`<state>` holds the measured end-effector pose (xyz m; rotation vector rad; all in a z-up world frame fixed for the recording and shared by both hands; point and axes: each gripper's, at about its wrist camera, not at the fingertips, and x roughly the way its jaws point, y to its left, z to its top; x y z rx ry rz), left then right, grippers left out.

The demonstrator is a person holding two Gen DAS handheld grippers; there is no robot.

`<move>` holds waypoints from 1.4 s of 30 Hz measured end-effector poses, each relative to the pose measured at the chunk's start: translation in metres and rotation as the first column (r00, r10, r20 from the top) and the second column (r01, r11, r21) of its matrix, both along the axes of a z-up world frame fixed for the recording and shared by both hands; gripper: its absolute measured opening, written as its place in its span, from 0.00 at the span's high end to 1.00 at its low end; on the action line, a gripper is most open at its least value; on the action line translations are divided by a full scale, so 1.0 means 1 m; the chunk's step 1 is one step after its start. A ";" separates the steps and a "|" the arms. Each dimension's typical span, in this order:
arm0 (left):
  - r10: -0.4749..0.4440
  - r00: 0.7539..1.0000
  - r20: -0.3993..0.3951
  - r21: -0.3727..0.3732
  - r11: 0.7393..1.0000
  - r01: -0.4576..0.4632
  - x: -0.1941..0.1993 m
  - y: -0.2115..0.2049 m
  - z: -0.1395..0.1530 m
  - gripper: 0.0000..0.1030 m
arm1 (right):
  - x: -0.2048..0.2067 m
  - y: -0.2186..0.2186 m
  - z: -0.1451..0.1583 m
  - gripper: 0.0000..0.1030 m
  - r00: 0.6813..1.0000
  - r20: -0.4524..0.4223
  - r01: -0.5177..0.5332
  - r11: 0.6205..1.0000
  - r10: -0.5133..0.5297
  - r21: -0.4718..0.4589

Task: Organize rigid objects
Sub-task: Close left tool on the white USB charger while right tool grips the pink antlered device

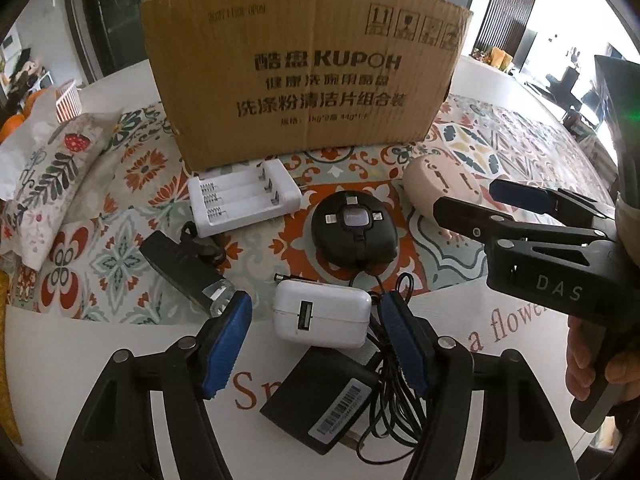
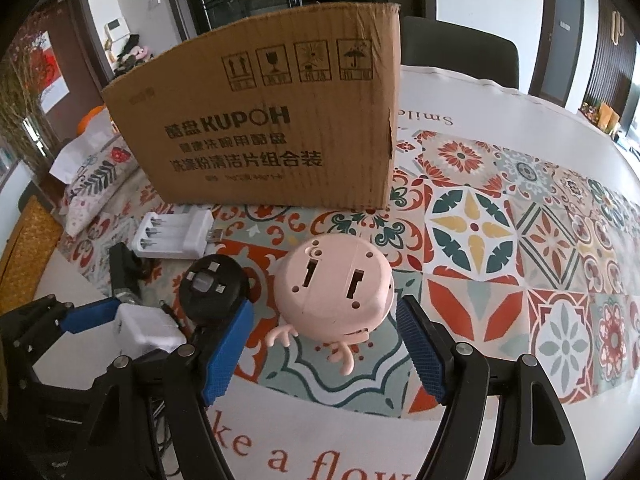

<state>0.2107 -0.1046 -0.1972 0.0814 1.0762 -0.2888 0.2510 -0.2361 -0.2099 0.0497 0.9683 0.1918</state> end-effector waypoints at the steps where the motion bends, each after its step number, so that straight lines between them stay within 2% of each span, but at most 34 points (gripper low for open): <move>1: 0.001 1.000 -0.005 -0.001 1.000 -0.001 0.001 0.000 -0.001 0.37 | 0.001 0.000 -0.001 0.27 1.000 -0.002 0.001 1.000 -0.001 0.000; 4: 0.006 1.000 -0.023 -0.006 1.000 -0.006 0.004 0.001 -0.008 0.43 | 0.007 -0.001 -0.007 0.27 1.000 -0.020 0.002 1.000 -0.002 0.007; 8: 0.011 0.999 -0.037 -0.025 1.000 -0.012 0.007 0.003 -0.011 0.45 | 0.012 0.000 -0.012 0.27 1.000 -0.029 0.007 1.000 -0.007 0.014; 12: 0.003 0.999 -0.046 -0.049 0.999 -0.005 0.009 0.003 -0.012 0.54 | 0.018 -0.002 -0.014 0.27 1.000 -0.027 0.015 1.000 -0.015 0.019; 29: 0.002 0.999 -0.037 -0.065 0.998 -0.004 0.009 0.007 -0.007 0.55 | 0.016 0.004 -0.010 0.28 1.000 0.019 0.020 1.000 -0.020 0.020; 42: -0.014 1.000 0.019 -0.085 0.996 0.015 0.003 0.012 0.010 0.55 | 0.004 0.000 0.006 0.29 0.997 0.055 0.049 0.999 -0.050 0.021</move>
